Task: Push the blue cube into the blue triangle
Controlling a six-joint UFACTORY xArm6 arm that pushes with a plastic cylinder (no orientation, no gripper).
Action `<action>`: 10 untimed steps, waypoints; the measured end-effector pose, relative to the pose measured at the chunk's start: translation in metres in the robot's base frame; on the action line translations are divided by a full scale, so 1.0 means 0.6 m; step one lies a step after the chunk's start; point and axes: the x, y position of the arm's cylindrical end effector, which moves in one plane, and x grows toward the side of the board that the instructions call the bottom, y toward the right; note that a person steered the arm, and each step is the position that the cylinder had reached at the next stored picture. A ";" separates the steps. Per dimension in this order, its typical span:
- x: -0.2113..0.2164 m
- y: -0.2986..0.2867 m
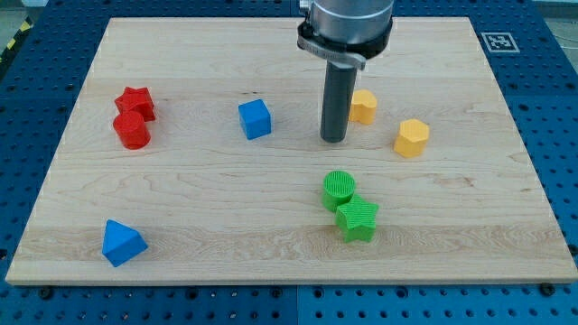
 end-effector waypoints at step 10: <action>-0.026 -0.164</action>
